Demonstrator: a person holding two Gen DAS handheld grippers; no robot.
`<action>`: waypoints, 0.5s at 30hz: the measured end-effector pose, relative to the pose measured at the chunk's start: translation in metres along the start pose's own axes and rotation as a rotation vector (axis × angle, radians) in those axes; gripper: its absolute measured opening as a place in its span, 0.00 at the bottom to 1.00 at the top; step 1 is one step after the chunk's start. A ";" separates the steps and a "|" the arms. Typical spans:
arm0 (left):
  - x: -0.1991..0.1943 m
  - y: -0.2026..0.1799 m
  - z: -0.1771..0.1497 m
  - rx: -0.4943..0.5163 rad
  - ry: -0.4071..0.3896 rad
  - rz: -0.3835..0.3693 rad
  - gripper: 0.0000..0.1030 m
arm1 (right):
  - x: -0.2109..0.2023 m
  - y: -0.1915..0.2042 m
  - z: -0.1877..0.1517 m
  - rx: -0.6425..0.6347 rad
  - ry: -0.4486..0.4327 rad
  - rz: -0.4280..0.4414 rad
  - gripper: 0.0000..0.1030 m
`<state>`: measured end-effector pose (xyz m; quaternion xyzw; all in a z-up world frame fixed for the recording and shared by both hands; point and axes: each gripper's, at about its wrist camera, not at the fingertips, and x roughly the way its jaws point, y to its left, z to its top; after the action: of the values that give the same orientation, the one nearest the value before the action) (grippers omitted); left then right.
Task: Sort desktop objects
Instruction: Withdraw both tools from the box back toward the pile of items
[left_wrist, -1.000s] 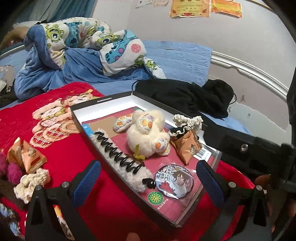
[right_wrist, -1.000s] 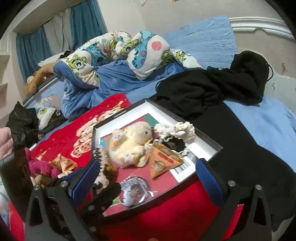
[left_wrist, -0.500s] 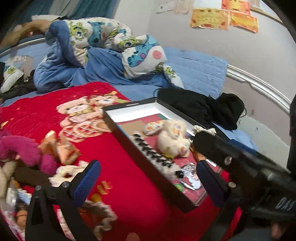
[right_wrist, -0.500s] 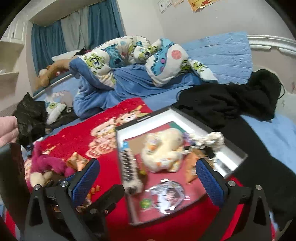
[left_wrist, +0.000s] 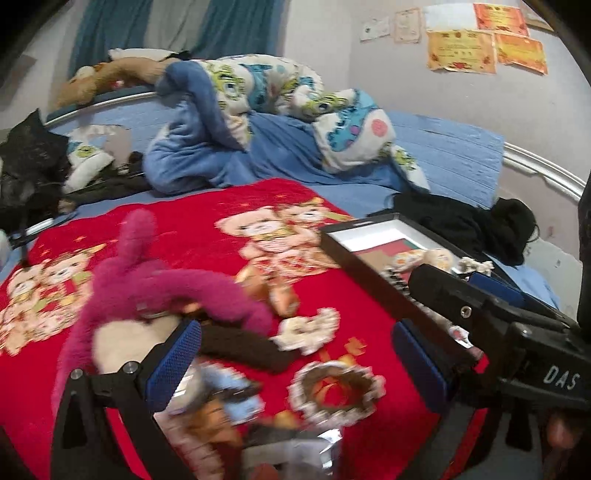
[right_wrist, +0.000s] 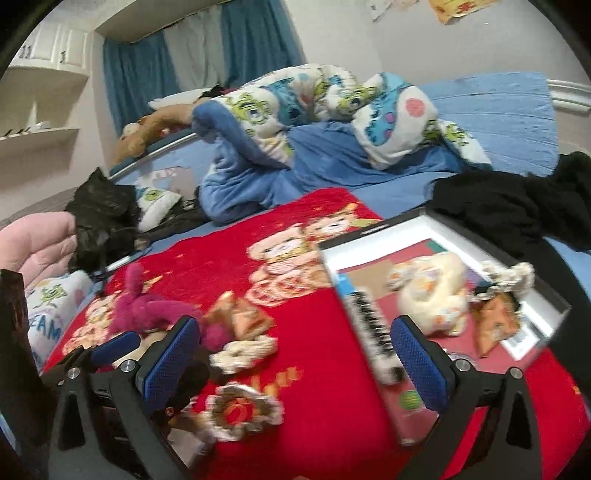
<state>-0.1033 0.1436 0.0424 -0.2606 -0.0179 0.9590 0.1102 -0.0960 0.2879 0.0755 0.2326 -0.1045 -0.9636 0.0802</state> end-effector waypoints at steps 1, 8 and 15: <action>-0.005 0.009 -0.002 -0.004 0.005 0.018 1.00 | 0.003 0.006 -0.001 -0.005 0.004 0.013 1.00; -0.027 0.048 -0.022 -0.019 0.036 0.108 1.00 | 0.023 0.031 -0.010 0.108 0.057 0.179 1.00; -0.037 0.082 -0.039 -0.070 0.060 0.143 1.00 | 0.025 0.051 -0.013 0.101 0.061 0.219 1.00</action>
<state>-0.0692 0.0545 0.0197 -0.2933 -0.0296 0.9550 0.0326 -0.1065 0.2316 0.0660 0.2527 -0.1752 -0.9351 0.1764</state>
